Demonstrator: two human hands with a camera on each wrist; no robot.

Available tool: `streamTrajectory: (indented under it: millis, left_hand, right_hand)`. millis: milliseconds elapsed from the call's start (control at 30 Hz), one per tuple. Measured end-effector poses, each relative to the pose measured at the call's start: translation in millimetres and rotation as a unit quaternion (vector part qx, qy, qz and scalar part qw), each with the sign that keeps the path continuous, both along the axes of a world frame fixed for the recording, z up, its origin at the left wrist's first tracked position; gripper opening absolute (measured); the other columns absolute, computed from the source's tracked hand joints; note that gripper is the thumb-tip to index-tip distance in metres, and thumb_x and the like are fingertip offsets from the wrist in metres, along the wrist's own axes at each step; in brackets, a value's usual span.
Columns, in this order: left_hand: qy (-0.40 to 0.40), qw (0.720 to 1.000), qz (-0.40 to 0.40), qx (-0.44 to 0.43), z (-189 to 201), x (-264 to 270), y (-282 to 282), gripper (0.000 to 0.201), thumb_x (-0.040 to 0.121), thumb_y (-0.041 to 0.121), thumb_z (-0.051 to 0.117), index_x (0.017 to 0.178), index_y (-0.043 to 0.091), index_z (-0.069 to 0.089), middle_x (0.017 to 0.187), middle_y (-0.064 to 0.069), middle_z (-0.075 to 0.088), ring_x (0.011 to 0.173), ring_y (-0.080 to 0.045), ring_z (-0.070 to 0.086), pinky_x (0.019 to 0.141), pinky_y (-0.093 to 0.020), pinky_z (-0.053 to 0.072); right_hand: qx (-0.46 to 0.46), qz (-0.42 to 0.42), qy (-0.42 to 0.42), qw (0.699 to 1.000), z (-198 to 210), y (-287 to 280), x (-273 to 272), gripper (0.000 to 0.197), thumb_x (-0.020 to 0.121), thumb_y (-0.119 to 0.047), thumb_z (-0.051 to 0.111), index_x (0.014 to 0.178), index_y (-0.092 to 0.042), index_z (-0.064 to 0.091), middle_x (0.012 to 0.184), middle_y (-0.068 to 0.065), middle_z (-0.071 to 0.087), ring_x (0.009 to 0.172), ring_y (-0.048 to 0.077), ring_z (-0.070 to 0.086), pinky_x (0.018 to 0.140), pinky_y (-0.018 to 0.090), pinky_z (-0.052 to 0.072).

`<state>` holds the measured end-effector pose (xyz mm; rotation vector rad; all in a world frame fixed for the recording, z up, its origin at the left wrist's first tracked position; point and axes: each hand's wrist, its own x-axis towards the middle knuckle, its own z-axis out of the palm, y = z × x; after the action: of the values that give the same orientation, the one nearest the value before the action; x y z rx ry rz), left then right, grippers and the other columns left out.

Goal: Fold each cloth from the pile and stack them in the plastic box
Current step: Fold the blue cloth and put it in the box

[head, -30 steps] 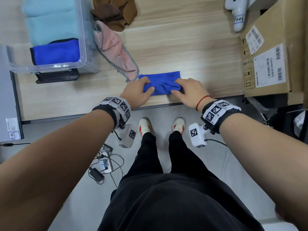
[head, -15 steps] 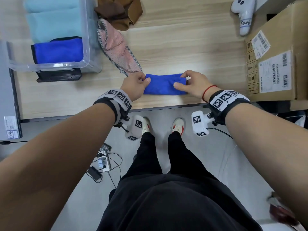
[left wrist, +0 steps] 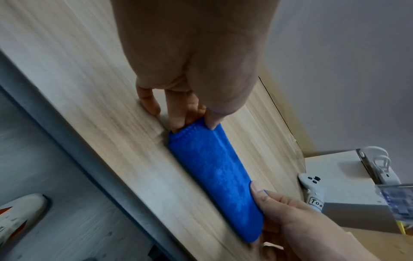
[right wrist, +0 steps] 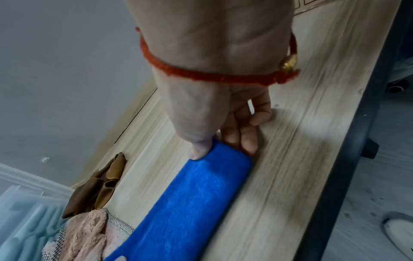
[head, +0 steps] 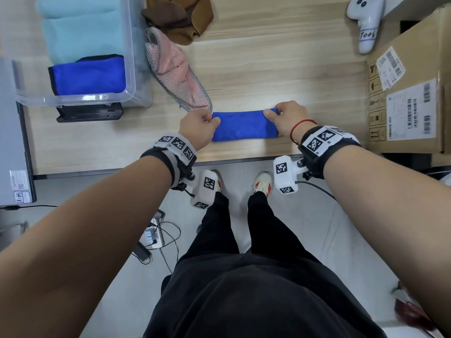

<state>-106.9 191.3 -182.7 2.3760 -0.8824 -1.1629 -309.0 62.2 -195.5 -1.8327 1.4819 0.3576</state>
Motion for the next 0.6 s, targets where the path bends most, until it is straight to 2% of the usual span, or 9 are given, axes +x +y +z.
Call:
streamTrajectory:
  millis: [67, 133, 233, 333, 367, 433, 533, 600]
  left_hand:
    - [-0.021, 0.999, -0.015, 0.020, -2, 3, 0, 0.026, 0.089, 0.032, 0.060, 0.066, 0.022, 0.053, 0.064, 0.007, 0.053, 0.070, -0.012, 0.051, 0.068, -0.021, 0.037]
    - [-0.037, 0.998, -0.022, 0.039, -2, 5, 0, 0.018, 0.087, 0.032, 0.063, 0.075, 0.018, 0.061, 0.073, 0.004, 0.059, 0.078, -0.014, 0.054, 0.070, -0.021, 0.038]
    - [-0.062, 0.996, -0.023, 0.054, -3, 4, 1, 0.015, 0.084, 0.032, 0.068, 0.078, 0.018, 0.063, 0.081, 0.001, 0.064, 0.081, -0.016, 0.058, 0.070, -0.021, 0.040]
    - [-0.076, 0.995, -0.015, 0.064, 1, 2, -5, 0.012, 0.079, 0.028, 0.071, 0.082, 0.021, 0.062, 0.092, -0.002, 0.068, 0.089, -0.018, 0.063, 0.077, -0.025, 0.048]
    - [-0.076, 0.995, -0.022, 0.067, 1, 1, -8, 0.014, 0.077, 0.025, 0.070, 0.087, 0.021, 0.061, 0.095, -0.003, 0.069, 0.093, -0.019, 0.063, 0.078, -0.025, 0.048]
    - [-0.071, 0.994, -0.035, 0.073, 3, -1, -11, 0.032, 0.072, 0.022, 0.071, 0.101, 0.017, 0.058, 0.100, -0.003, 0.067, 0.096, -0.019, 0.061, 0.077, -0.024, 0.046]
    - [-0.055, 0.993, -0.074, 0.075, 4, -10, -12, 0.061, 0.070, 0.031, 0.080, 0.120, 0.011, 0.051, 0.110, -0.004, 0.061, 0.102, -0.021, 0.056, 0.082, -0.030, 0.047]
    - [-0.063, 0.986, -0.130, 0.085, 3, -15, -11, 0.064, 0.073, 0.034, 0.080, 0.124, 0.011, 0.050, 0.114, -0.005, 0.058, 0.107, -0.023, 0.054, 0.088, -0.033, 0.047]
  right_hand:
    - [-0.008, -0.008, 0.016, 1.000, 1, 1, 3, 0.046, 0.092, -0.051, 0.052, 0.067, -0.013, 0.050, 0.067, 0.004, 0.052, 0.074, 0.027, 0.051, 0.059, 0.029, 0.036]
    - [-0.020, -0.015, 0.032, 0.999, 1, 3, 5, 0.047, 0.090, -0.054, 0.055, 0.065, -0.015, 0.044, 0.065, 0.002, 0.050, 0.073, 0.026, 0.050, 0.056, 0.030, 0.036]
    - [-0.046, -0.058, -0.006, 0.997, -3, 5, 2, 0.037, 0.082, -0.053, 0.064, 0.082, -0.018, 0.051, 0.080, 0.001, 0.059, 0.079, 0.024, 0.056, 0.071, 0.036, 0.049]
    - [-0.062, -0.053, -0.060, 0.995, -5, 8, -2, 0.030, 0.081, -0.046, 0.068, 0.091, -0.023, 0.052, 0.084, -0.001, 0.060, 0.079, 0.021, 0.059, 0.077, 0.038, 0.051]
    - [-0.063, -0.037, -0.071, 0.995, -4, 9, -3, 0.029, 0.081, -0.046, 0.069, 0.092, -0.026, 0.052, 0.088, -0.001, 0.059, 0.078, 0.017, 0.057, 0.076, 0.036, 0.050]
    - [-0.057, -0.010, -0.079, 0.995, -4, 14, -5, 0.032, 0.078, -0.047, 0.072, 0.096, -0.028, 0.054, 0.099, -0.001, 0.052, 0.077, 0.011, 0.054, 0.077, 0.030, 0.047]
    - [-0.049, 0.021, -0.053, 0.997, -5, 20, -9, 0.031, 0.076, -0.044, 0.076, 0.096, -0.026, 0.060, 0.106, -0.004, 0.042, 0.084, 0.017, 0.057, 0.081, 0.032, 0.048]
    - [-0.051, 0.033, -0.045, 0.997, -5, 21, -10, 0.029, 0.078, -0.041, 0.076, 0.096, -0.023, 0.061, 0.106, -0.005, 0.041, 0.086, 0.018, 0.055, 0.081, 0.031, 0.047]
